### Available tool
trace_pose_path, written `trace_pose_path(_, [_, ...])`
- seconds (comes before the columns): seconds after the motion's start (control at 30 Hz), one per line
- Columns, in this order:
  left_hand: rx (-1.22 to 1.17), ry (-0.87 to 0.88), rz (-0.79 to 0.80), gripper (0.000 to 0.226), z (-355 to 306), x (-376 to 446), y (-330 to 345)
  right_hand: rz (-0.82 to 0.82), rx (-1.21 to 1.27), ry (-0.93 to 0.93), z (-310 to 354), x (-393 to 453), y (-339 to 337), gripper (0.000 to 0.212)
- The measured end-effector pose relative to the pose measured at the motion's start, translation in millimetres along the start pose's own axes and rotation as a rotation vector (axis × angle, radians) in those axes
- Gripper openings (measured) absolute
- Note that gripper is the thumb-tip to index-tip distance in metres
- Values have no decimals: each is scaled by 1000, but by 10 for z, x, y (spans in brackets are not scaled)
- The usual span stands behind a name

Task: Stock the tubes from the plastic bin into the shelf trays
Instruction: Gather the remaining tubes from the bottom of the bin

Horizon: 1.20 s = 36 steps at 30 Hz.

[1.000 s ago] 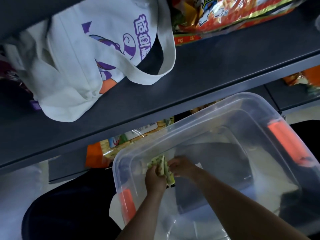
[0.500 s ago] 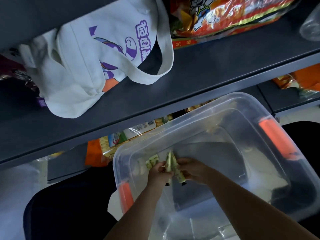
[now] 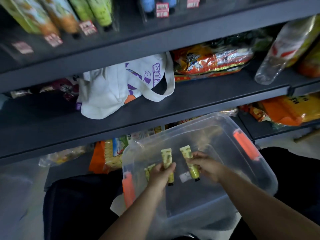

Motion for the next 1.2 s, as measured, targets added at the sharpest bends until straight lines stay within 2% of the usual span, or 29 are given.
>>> trace_pose_path(0.1, [-93, 39, 28, 13, -243, -152, -101, -36, -57, -106, 260, -226, -63, 12])
trace_pose_path(0.33, [-159, 142, 121, 5, -643, -413, -534, -112, -479, -474, 1120, -833, -101, 33])
trace_pose_path(0.4, [-188, 169, 147, 7, -814, -468, -710, -96, -507, -545, 1396, -1067, -35, 38])
trace_pose_path(0.5, [-187, 275, 166, 16, -1140, -631, -1066, -87, -519, -692, 1818, -1459, 109, 30])
trace_pose_path(0.63, [-221, 441, 201, 10, -1635, -935, -1676, -22, -550, -875, 2390, -2040, 397, 16])
trace_pose_path(0.77, [-284, 609, 102, 12, -2096, -1143, -2367, 3, -673, -1085, 2937, -2624, 761, 18])
trace_pose_path(0.97, [-478, 742, -104, 15, -2691, -1231, -3275, 38, -762, -1321, 3630, -3279, 1390, 19])
trace_pose_path(1.2, [-498, 777, -309, 14, -3270, -792, -3790, 3, -786, -1365, 4182, -3283, 1897, 20])
Point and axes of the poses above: each hand's wrist, its own x-axis towards the middle knuckle, its own y-axis out of the palm, z = x × y, the point moved 4 cm from there along x, towards the middle knuckle, and after that the axes turned 15 degrees about -z, right-handed, at the moved point
